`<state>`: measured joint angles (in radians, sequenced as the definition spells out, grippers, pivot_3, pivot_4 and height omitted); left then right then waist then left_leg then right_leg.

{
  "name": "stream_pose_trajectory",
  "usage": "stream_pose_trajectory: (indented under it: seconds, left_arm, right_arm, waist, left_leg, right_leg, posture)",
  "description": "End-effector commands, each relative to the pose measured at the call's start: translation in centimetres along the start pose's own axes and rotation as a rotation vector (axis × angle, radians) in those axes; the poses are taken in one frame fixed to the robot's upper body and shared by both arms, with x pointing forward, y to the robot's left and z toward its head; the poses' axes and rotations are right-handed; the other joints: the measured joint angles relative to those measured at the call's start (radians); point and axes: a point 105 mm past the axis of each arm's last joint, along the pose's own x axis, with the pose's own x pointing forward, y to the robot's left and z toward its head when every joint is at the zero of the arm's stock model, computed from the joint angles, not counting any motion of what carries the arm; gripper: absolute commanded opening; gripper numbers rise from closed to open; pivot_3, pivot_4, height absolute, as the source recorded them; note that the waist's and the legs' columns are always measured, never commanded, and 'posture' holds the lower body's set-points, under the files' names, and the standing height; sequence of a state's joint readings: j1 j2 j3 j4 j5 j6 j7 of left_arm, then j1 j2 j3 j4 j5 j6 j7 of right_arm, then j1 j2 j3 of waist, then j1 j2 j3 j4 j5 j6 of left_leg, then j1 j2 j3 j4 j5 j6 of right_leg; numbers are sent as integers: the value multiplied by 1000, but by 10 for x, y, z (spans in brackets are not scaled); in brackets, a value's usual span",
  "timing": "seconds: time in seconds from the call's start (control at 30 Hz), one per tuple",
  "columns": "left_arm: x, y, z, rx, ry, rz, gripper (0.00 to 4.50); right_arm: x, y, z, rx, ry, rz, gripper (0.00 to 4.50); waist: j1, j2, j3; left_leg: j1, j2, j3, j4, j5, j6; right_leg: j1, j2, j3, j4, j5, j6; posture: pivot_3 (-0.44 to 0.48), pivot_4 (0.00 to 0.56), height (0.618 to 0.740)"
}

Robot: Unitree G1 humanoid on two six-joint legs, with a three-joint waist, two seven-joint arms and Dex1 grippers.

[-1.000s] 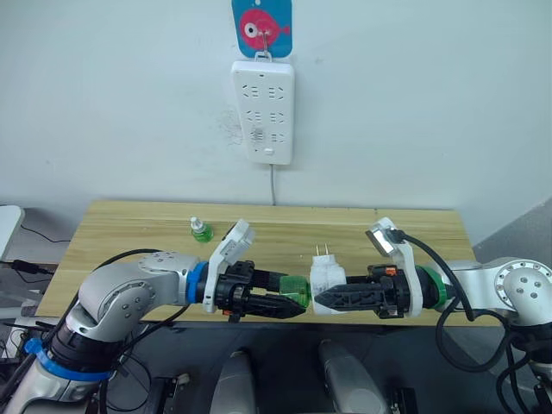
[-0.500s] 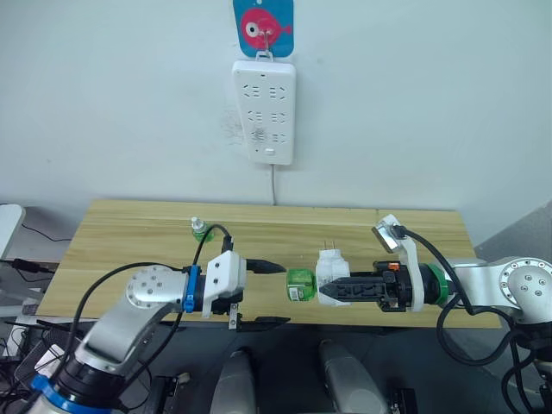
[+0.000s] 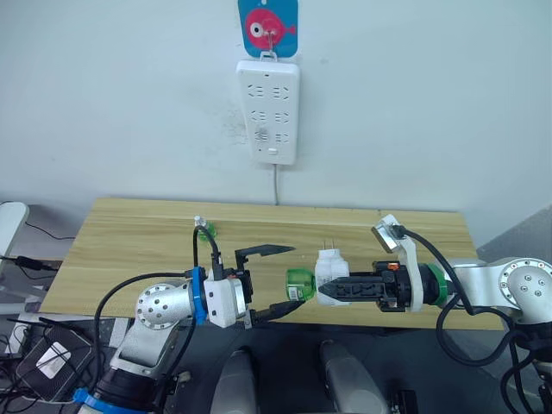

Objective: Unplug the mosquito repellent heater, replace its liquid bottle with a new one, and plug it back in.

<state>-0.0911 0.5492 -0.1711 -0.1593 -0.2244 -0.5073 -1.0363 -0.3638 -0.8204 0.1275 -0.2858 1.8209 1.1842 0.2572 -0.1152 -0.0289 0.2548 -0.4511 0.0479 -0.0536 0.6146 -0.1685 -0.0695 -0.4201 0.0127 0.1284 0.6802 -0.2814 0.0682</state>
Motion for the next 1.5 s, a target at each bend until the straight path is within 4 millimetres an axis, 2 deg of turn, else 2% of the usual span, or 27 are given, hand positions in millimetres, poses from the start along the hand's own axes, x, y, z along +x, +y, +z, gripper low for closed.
stream_pose_trajectory:
  seconds: [0.03, 0.2, 0.23, 0.37, 0.47, 0.57, 0.63, 0.73, 0.9, 1.07, 1.2, 1.5]
  left_arm:
    - [4, -5, 9, 4, -54, -43, 3868]
    - [7, -6, 18, -5, -89, -61, 2253]
    - [8, -3, 20, -4, -95, -55, 2174]
    - [12, 4, 25, 9, -108, -44, 2174]
    - [12, 2, 29, -51, -98, -106, 2174]
    - [5, -2, 25, -448, 30, -216, 2174]
    - [0, 7, 25, -693, 61, -202, 2174]
    - [-10, 17, 24, -846, 84, -218, 2174]
    - [-19, 16, 33, -1060, 94, -283, 2174]
    - [-25, 17, 40, -1200, 92, -301, 2174]
    - [-34, 18, 38, -1274, 117, -278, 2174]
    - [-36, 18, 39, -1318, 130, -279, 2174]
  right_arm:
    - [-1, 12, 5, -34, -15, 40, 3060]
    - [-2, 12, 5, -32, -17, 37, 3060]
    - [-2, 12, 5, -32, -17, 36, 3060]
    - [-2, 11, 4, -30, -14, 33, 3060]
    - [-2, 10, 4, -32, -10, 29, 3060]
    - [-5, 8, 3, -38, 4, 19, 3060]
    - [-7, 7, 1, -46, 19, 12, 3060]
    - [-7, 7, 0, -54, 29, 8, 3060]
    - [-9, 5, -1, -70, 34, -6, 3060]
    - [-12, 2, -1, -87, 31, -28, 3060]
    - [-14, 1, -1, -88, 25, -34, 3060]
    - [-14, 3, 1, -92, 24, -20, 3058]
  waist:
    - [0, 0, 0]
    - [0, 0, 0]
    - [0, 0, 0]
    - [0, 0, 0]
    - [0, 0, 0]
    - [-2, 0, 1]
    - [-5, 1, 1]
    - [-7, 1, 2]
    - [-8, 1, 2]
    - [-7, 1, 2]
    - [-4, 1, 2]
    - [1, 1, 3]
  left_leg:
    - [0, 0, 0, 0, 0, 0]
    - [0, 0, 0, 0, 0, 0]
    - [0, 0, 0, 0, 0, 0]
    - [0, 0, 0, 0, 0, 0]
    - [0, 0, 0, 0, 0, 0]
    - [0, 1, -2, 0, 0, 0]
    - [0, 1, -3, 0, 0, 0]
    - [0, 1, -3, 0, 0, 0]
    - [0, 1, -3, -1, 0, 0]
    - [0, 1, -3, -1, 0, 0]
    - [0, 1, -3, -1, 0, 0]
    - [0, 1, -2, -1, 0, 0]
  right_leg:
    - [0, 0, 0, 0, 0, 0]
    - [0, 0, 0, 0, 0, 0]
    - [0, 0, 0, 0, 0, 0]
    - [0, 0, 0, 0, 0, 0]
    - [0, 0, 0, 0, 0, 0]
    - [0, 1, -1, 1, 0, 0]
    - [0, 1, -2, 2, 0, 0]
    - [0, 1, -2, 1, 0, 0]
    - [0, 2, -2, 1, 0, 0]
    - [0, 2, -3, 1, 0, 0]
    - [0, 2, -2, 1, -1, -1]
    - [-1, 1, -2, 0, -1, -2]
  posture:
    - [-174, 247, 736]
    - [-176, 249, 736]
    - [-176, 249, 736]
    - [-170, 254, 736]
    - [-171, 257, 736]
    - [-166, 259, 736]
    - [-168, 260, 736]
    - [-172, 259, 736]
    - [-174, 259, 736]
    - [-170, 263, 736]
    - [-169, 262, 736]
    - [-166, 263, 736]
